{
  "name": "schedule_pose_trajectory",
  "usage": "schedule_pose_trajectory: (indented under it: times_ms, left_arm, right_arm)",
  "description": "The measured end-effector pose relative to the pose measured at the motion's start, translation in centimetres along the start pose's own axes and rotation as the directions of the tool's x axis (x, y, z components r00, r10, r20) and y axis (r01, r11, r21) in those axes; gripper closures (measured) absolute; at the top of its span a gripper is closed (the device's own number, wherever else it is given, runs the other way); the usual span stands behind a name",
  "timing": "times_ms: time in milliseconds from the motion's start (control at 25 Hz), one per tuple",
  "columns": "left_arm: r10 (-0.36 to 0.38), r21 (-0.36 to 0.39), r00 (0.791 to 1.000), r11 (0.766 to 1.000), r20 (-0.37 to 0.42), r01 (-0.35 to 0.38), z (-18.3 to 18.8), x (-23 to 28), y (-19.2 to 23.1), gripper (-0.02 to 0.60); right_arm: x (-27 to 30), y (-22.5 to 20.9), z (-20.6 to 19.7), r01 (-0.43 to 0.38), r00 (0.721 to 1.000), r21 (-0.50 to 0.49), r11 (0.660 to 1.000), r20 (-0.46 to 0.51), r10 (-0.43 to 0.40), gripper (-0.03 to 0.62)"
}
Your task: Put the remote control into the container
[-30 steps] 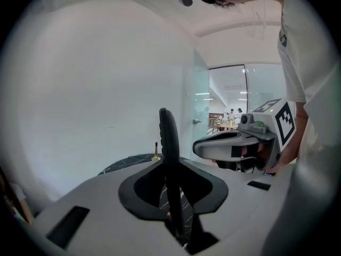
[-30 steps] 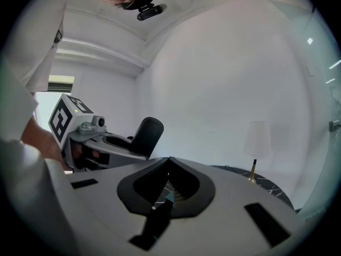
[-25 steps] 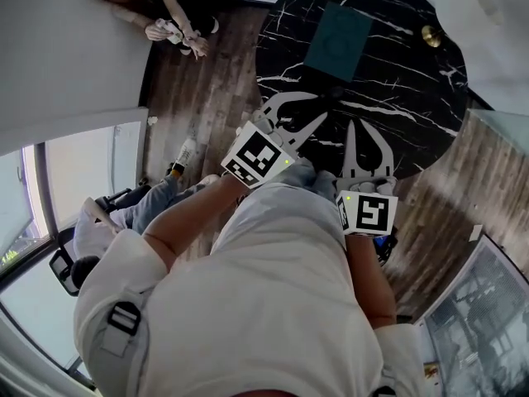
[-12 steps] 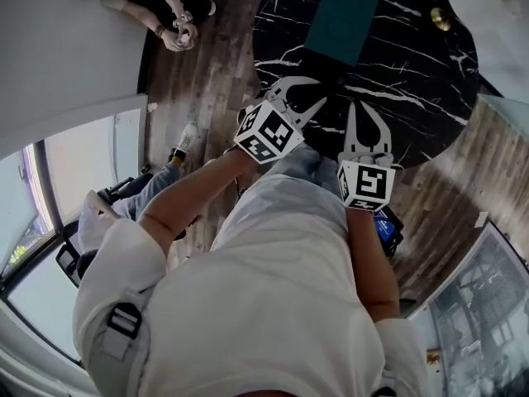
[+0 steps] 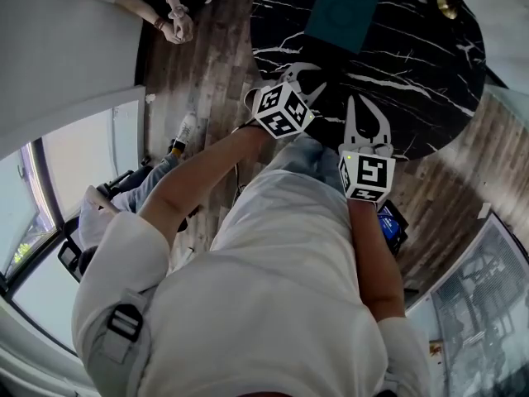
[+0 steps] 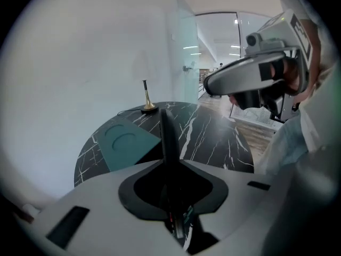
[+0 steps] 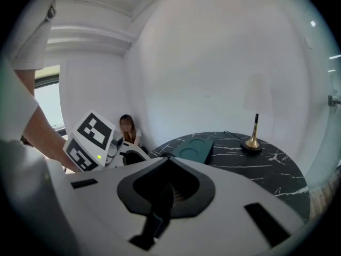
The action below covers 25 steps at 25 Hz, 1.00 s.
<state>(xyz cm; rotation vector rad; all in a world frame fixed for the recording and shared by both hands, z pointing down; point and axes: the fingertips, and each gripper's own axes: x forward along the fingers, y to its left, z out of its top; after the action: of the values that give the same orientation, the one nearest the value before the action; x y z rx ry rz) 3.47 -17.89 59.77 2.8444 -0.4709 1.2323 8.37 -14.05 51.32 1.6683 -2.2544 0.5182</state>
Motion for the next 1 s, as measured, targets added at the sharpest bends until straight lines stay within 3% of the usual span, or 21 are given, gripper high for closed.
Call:
schedule_pose_trajectory:
  times_ms: [400, 760, 1000]
  left_arm:
    - [-0.024, -0.004, 0.992, 1.0, -0.121, 0.024, -3.6, 4.1, 0.2, 0.502]
    - [-0.057, -0.009, 0.97, 0.998, -0.236, 0.056, -5.6, 6.0, 0.2, 0.502]
    - [-0.068, 0.025, 0.95, 0.997, -0.304, 0.079, -6.9, 6.9, -0.3, 0.502]
  right_arm:
    - [0.6, 0.7, -1.8, -0.013, 0.999, 0.001, 1.0, -0.042, 0.014, 0.583]
    - [1.5, 0.6, -3.1, -0.003, 0.998, 0.004, 1.0, -0.064, 0.003, 0.585]
    - [2.0, 0.7, -3.6, -0.002, 0.997, 0.01, 1.0, -0.071, 0.002, 0.585]
